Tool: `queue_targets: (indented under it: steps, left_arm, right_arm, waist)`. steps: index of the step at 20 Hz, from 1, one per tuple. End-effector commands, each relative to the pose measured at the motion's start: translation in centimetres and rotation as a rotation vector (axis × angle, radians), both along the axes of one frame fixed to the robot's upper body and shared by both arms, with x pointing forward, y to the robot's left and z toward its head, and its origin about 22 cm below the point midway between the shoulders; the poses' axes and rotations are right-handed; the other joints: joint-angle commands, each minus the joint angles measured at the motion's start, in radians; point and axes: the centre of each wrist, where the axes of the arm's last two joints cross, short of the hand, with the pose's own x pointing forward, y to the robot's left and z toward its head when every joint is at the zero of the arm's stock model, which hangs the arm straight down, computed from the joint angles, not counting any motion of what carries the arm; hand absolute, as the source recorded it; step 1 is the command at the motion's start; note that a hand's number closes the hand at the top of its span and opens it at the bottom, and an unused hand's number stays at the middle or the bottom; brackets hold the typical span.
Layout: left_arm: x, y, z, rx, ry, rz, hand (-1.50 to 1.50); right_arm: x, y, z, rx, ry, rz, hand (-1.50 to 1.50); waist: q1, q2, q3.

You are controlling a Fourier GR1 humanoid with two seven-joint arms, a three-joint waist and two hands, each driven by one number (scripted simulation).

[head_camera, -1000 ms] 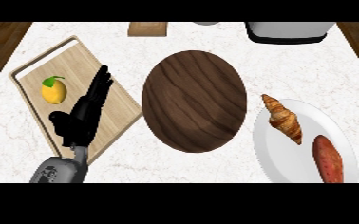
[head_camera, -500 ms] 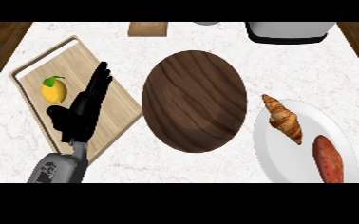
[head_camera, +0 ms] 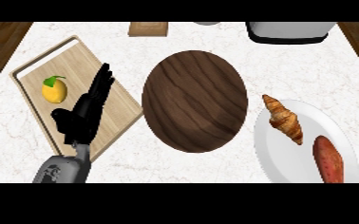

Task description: Pick the sweet potato from the plate and place it in the bowl

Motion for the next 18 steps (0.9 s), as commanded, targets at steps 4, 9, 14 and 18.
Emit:
queue_targets:
  steps: [4,9,14,18]
  left_arm:
    - [-0.1,-0.1,0.1,-0.004,-0.016,-0.016,0.00]
    - [-1.0,1.0,-1.1,0.006,-0.004,0.007,0.00]
    - [-0.3,-0.2,-0.6,0.005,0.005,-0.005,0.00]
    - [-0.9,0.6,0.0,-0.009,0.009,-0.012,0.00]
  right_arm:
    - [0.8,0.0,-2.9,0.023,0.015,-0.023,-1.50]
    - [1.1,1.0,-3.3,-0.050,0.027,-0.018,-1.50]
    - [0.4,1.7,-5.6,-0.160,0.103,-0.042,-1.50]
    - [4.5,0.7,-6.6,-0.197,0.109,0.005,-1.50]
  waist:
    - [0.000,0.000,0.000]
    - [0.000,0.000,0.000]
    - [-0.001,0.000,0.000]
    - [0.006,0.001,0.000]
